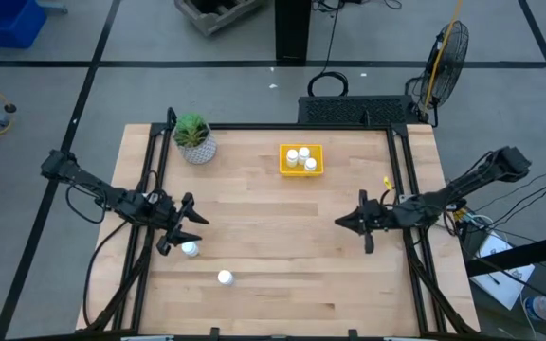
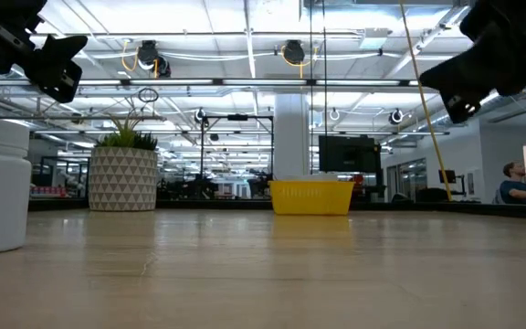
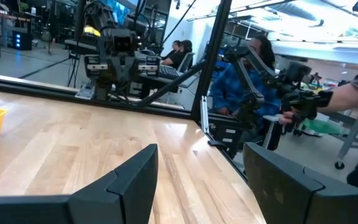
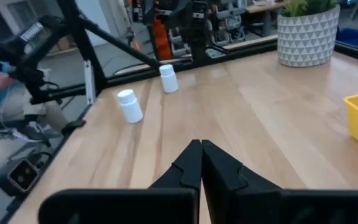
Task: Pick and place pill bottles into a basket
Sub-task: Put the white pill bottle into the yellow bin
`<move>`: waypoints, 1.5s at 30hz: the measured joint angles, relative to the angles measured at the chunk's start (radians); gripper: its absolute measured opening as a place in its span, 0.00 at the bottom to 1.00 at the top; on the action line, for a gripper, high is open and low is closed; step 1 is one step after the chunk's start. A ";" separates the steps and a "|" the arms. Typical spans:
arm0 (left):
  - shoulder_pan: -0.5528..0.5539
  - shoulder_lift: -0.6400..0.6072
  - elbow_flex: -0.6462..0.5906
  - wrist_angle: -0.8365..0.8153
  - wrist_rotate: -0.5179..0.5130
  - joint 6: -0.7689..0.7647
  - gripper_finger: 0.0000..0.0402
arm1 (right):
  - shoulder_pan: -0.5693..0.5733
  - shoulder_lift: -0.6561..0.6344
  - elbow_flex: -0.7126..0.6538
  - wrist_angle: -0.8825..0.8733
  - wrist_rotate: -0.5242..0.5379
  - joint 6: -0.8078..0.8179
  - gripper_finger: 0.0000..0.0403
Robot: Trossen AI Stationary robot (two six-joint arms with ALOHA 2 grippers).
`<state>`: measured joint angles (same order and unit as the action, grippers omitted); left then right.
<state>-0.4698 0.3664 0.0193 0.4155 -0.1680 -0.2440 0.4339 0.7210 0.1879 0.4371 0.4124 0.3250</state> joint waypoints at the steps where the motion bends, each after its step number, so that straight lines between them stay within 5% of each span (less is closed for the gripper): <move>1: 0.000 0.000 0.000 0.000 -0.005 0.000 0.60 | 0.000 -0.016 -0.014 0.012 -0.005 -0.009 0.00; 12: 0.000 0.000 0.000 0.008 -0.077 0.000 0.60 | 0.000 -0.229 -0.148 0.044 -0.077 -0.065 0.00; 30: 0.000 0.000 0.000 0.008 -0.071 -0.067 0.60 | 0.000 -0.565 -0.171 -0.323 -0.064 -0.046 0.00; 38: 0.000 0.000 0.000 0.022 -0.043 -0.236 0.60 | 0.000 -0.594 -0.172 -0.332 -0.048 -0.050 0.00; 45: 0.000 0.000 0.000 0.199 -0.043 -0.339 0.60 | 0.000 -0.594 -0.173 -0.333 -0.049 -0.050 0.00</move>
<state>-0.4698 0.3660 0.0193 0.6142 -0.2108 -0.5833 0.4335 0.1272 0.0151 0.1040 0.3637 0.2749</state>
